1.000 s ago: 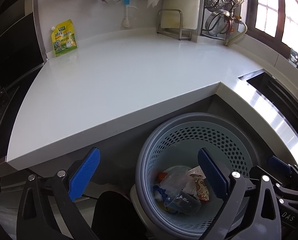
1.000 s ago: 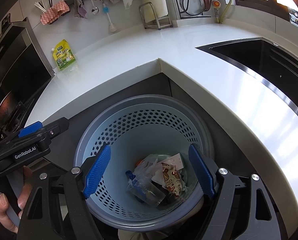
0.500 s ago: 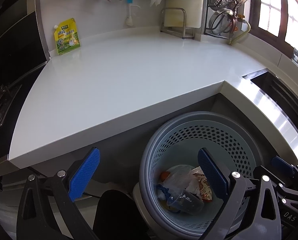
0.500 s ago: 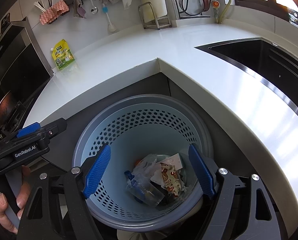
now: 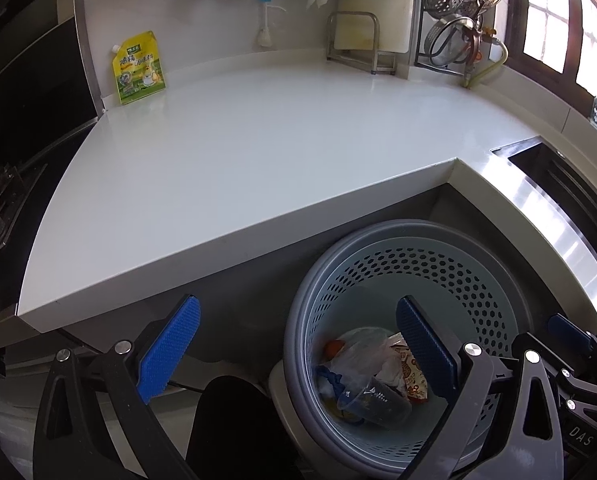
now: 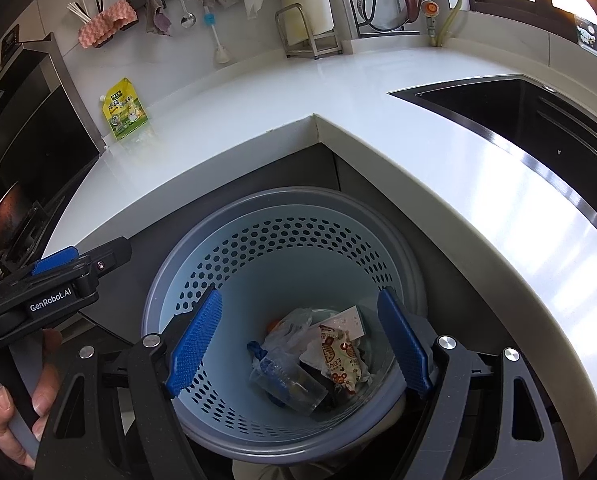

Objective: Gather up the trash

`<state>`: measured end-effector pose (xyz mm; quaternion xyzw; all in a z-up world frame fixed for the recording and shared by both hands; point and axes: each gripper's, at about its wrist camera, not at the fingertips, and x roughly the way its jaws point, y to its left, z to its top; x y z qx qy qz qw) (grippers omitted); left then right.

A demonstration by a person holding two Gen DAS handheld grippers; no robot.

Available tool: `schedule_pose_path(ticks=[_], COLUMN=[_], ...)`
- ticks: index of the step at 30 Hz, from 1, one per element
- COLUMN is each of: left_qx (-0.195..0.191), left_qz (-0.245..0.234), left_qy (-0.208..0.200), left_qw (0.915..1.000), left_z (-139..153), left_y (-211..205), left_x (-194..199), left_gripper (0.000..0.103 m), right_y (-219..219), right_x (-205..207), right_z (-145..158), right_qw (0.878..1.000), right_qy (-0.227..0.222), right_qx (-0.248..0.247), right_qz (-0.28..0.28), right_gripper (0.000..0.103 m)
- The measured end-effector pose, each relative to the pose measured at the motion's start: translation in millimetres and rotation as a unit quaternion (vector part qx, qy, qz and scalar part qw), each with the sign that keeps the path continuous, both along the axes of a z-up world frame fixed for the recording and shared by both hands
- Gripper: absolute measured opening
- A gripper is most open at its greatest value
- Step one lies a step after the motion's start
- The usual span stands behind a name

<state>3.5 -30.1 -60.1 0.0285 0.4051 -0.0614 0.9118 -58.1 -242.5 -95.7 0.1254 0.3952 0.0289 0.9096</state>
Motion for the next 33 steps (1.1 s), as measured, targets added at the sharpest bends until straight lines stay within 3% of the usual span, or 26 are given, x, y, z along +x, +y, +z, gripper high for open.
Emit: schedule_pose_path(ticks=[33], left_qx=[0.003], left_qz=[0.008], left_qy=[-0.008], left_qw=[0.9999], left_z=[0.4], left_y=[0.1], left_x=[-5.6], left_gripper=[0.097], right_y=[-1.9], right_x=[-4.4], right_z=[-2.2], right_qw=[1.0], right_qy=[-0.006], right_qx=[-0.003], right_qz=[-0.004], right_gripper=[0.077])
